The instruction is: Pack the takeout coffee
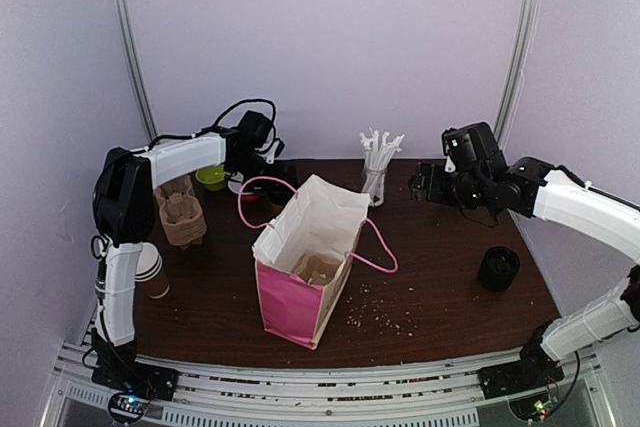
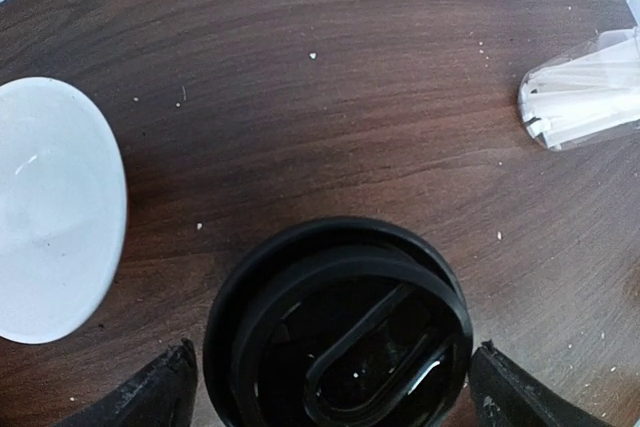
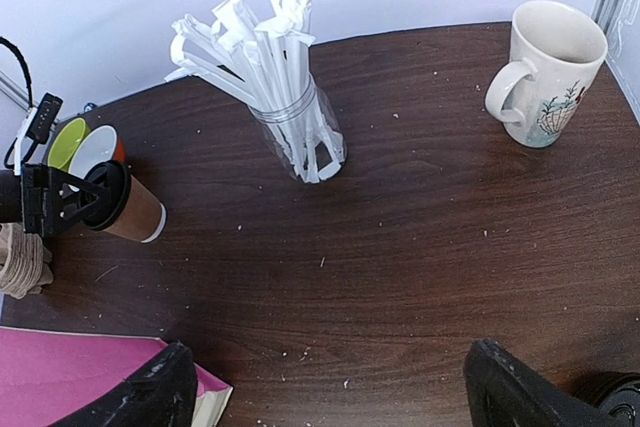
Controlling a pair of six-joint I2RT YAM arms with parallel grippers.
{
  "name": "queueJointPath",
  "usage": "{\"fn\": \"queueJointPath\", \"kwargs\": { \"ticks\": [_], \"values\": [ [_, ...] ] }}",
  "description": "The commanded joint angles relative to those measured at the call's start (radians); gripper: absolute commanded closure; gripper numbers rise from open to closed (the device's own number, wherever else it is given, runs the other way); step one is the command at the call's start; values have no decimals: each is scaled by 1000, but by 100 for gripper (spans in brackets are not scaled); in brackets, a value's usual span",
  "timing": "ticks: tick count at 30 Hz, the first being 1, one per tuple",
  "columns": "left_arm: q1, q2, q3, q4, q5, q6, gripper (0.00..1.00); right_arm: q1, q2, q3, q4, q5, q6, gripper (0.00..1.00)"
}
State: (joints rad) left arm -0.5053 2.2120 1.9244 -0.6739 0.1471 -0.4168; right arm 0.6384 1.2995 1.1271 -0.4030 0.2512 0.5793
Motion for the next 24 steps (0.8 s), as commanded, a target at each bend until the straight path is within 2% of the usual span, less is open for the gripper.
{"fn": "queueJointPath", "kwargs": {
  "ticks": [1, 13, 17, 24],
  "values": [
    [-14, 17, 27, 36, -28, 34, 2, -6, 7, 29, -14, 0, 4, 5],
    [-32, 84, 65, 16, -74, 59, 3, -7, 16, 32, -19, -5, 5, 5],
    [-32, 83, 66, 14, -88, 59, 9, -6, 10, 29, -19, -2, 6, 5],
    [-32, 26, 35, 23, -122, 50, 27, -6, 4, 25, -14, -4, 5, 5]
  ]
}}
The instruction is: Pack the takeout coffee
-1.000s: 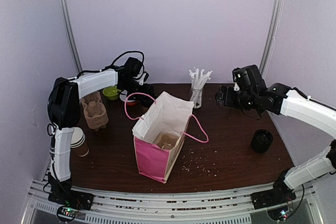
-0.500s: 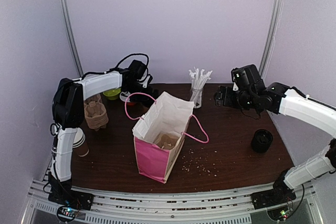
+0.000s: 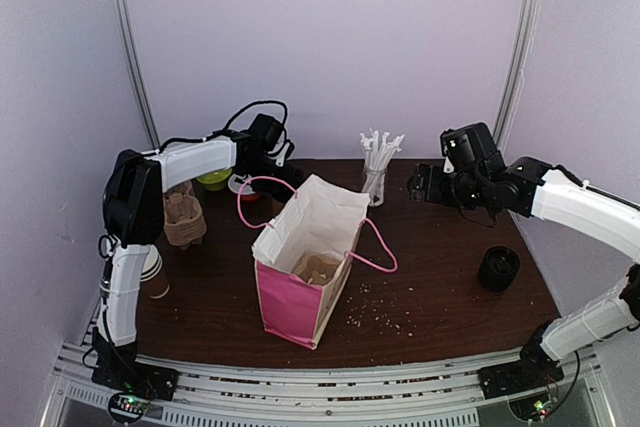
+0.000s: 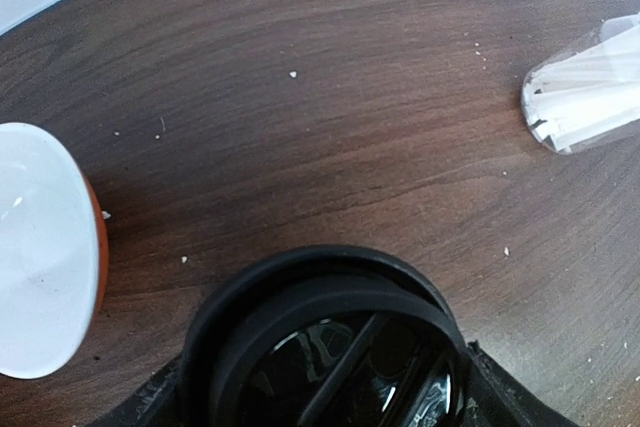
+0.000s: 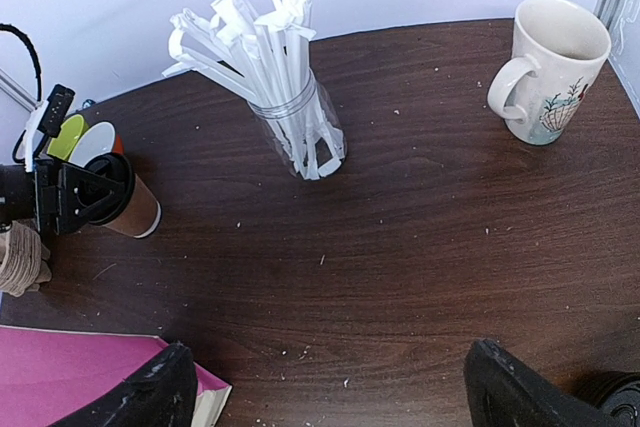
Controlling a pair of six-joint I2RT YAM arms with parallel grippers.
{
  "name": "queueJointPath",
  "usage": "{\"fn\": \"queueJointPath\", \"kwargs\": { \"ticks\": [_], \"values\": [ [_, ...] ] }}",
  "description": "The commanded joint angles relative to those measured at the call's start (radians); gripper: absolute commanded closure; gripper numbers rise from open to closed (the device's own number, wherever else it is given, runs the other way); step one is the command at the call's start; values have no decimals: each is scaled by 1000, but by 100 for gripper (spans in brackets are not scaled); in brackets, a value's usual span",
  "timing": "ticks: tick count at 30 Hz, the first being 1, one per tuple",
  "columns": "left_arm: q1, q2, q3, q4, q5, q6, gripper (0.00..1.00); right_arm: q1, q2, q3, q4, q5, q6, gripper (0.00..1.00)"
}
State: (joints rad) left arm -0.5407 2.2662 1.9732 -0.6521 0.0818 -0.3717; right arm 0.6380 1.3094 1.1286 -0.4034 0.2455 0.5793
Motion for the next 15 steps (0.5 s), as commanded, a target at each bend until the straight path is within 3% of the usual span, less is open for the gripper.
{"fn": "queueJointPath", "kwargs": {
  "ticks": [1, 15],
  "values": [
    [3, -61, -35, 11, -68, 3, 30, -6, -8, 22, -11, 0, 4, 5],
    [7, -402, -159, 36, -163, -64, 32, -6, -44, -12, 25, -29, 15, 5]
  ]
}}
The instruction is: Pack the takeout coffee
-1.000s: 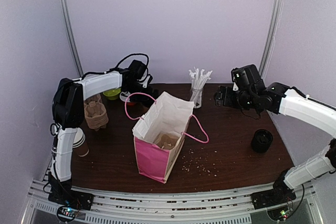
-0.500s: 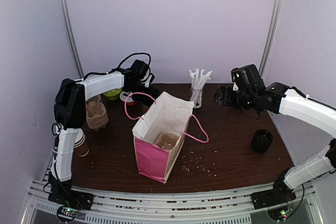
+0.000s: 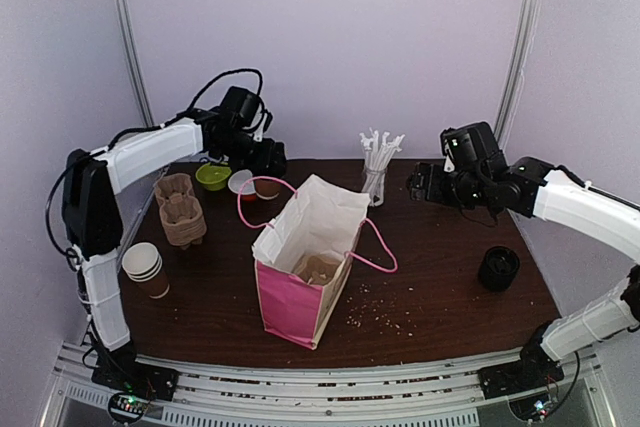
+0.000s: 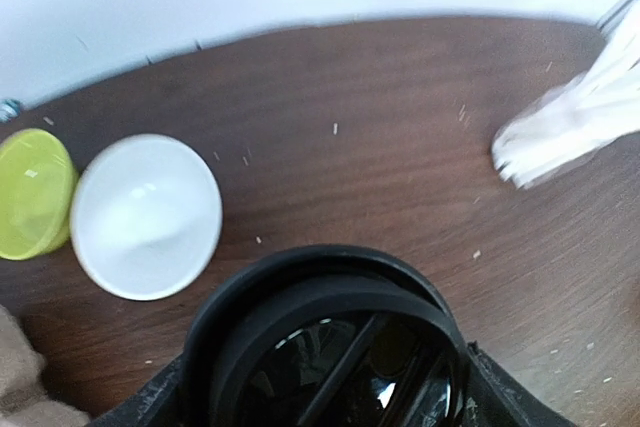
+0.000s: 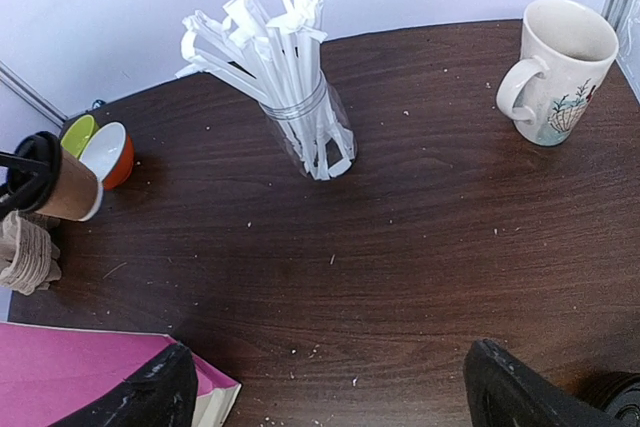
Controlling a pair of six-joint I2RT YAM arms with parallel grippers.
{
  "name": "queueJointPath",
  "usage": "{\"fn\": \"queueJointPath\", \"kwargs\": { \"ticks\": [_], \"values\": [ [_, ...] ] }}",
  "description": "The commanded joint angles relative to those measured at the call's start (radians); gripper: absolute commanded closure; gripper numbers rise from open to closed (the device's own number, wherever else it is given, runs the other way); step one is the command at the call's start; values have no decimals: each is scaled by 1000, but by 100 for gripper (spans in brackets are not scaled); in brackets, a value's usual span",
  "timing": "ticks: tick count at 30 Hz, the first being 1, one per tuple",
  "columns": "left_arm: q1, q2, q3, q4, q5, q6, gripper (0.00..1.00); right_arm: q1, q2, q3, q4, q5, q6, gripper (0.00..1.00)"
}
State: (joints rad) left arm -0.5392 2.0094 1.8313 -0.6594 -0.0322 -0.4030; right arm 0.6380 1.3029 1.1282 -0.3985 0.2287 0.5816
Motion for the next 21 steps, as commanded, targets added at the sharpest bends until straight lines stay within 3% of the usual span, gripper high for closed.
{"fn": "queueJointPath", "kwargs": {
  "ticks": [1, 9, 16, 21],
  "values": [
    [7, -172, -23, 42, -53, -38, 32, -6, -44, -17, 23, -14, 14, 5],
    [-48, -422, -61, 41, -53, -75, 32, -6, -102, -63, 39, -31, 20, 5],
    [-259, -532, -24, 35, -133, -102, 32, -7, -210, -125, 24, -32, 25, 5],
    [-494, -503, 29, 34, -209, -114, 32, -6, -295, -134, -41, 11, -7, 5]
  ]
}}
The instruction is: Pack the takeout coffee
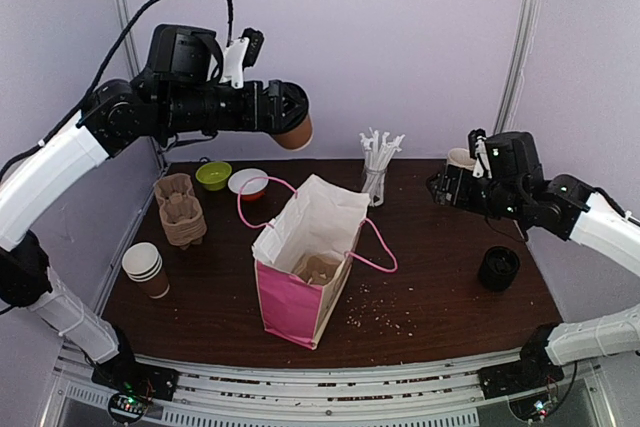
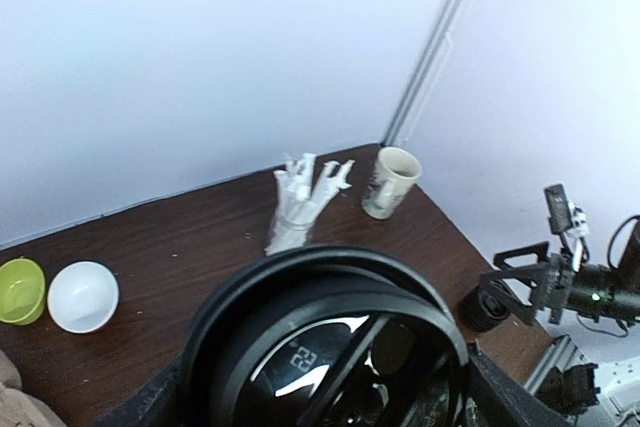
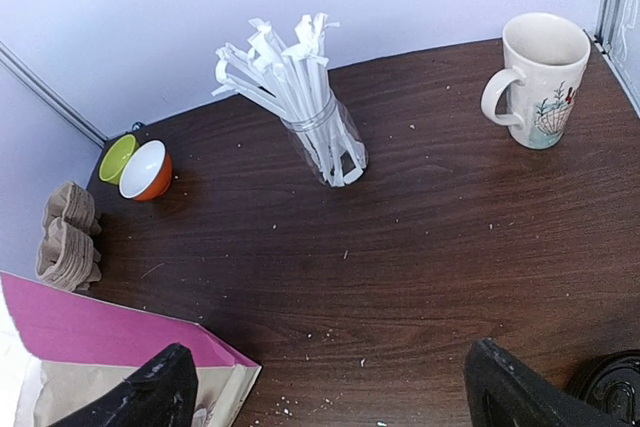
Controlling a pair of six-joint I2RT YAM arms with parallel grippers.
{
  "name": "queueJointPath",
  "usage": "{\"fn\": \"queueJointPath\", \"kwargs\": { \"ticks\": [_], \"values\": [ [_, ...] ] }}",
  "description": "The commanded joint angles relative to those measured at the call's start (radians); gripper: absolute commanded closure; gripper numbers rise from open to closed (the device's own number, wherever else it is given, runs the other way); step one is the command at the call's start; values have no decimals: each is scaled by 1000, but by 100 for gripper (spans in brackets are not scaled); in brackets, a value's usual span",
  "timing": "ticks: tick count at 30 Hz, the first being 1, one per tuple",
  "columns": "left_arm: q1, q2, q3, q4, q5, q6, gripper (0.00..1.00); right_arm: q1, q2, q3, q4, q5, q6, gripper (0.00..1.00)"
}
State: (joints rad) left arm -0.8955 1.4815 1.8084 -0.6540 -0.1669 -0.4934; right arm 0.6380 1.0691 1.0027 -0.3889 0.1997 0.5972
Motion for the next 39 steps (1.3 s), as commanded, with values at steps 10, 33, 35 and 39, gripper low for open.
{"fn": "queueJointPath", "kwargs": {
  "ticks": [10, 33, 35, 39],
  "values": [
    [-422, 162, 247, 26, -176, -28, 33, -6, -215, -33, -140, 78, -24, 4],
    [-515, 620, 314, 28, 219, -143, 33, -6, -293, 21, -347, 212, 47, 3],
    [-499, 647, 305, 37, 253, -154, 33, -6, -310, 22, -336, 202, 59, 3],
    [-463, 692, 270, 65, 291, -157, 33, -6, -323, 29, -328, 190, 67, 3]
  ]
}}
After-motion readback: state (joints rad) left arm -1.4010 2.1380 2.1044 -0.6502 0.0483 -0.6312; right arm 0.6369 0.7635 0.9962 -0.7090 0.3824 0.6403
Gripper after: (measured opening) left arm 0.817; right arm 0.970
